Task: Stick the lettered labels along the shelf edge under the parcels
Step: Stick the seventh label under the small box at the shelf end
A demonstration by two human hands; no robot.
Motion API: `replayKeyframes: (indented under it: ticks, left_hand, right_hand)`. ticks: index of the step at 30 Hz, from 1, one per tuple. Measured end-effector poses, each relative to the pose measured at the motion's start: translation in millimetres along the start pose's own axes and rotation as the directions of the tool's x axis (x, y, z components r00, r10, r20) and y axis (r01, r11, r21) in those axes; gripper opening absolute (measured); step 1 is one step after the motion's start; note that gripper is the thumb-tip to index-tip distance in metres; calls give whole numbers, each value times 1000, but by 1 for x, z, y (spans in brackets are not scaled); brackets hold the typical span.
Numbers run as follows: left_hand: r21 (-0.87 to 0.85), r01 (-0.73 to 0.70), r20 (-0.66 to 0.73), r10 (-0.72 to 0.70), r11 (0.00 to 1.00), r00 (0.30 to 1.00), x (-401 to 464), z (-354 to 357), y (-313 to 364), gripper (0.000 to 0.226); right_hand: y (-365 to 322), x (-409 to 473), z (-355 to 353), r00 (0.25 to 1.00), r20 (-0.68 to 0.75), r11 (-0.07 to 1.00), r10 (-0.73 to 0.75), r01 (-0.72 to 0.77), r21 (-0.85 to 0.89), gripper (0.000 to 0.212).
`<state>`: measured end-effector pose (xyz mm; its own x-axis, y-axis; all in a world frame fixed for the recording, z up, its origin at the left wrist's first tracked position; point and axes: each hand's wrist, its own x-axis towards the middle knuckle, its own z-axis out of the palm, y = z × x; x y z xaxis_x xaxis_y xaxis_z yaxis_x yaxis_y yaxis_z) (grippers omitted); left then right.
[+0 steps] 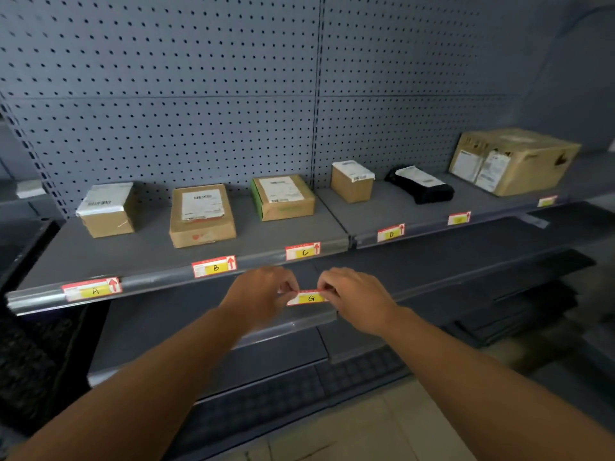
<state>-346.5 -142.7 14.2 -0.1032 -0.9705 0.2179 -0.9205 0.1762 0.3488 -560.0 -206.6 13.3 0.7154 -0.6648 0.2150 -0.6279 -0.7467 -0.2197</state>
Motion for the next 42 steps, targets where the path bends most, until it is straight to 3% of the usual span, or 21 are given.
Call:
replayKeyframes:
  ticks: [10, 18, 33, 42]
  left_hand:
    - [-2, 27, -42, -27, 1000, 999, 92, 51, 115, 5]
    - [1, 13, -6, -13, 1000, 1000, 142, 89, 172, 4]
    - [-82, -314, 60, 320, 946, 946, 314, 176, 247, 2]
    - [-144, -567, 25, 576, 811, 817, 451, 233, 320, 2]
  right_hand:
    - [137, -35, -66, 999, -31, 998, 18, -20, -60, 6]
    - [208, -63, -84, 997, 19, 993, 79, -77, -92, 7]
    - [378, -96, -114, 961, -45, 946, 272, -276, -170, 4]
    - [487, -121, -146, 864, -144, 840, 482, -503, -206, 3]
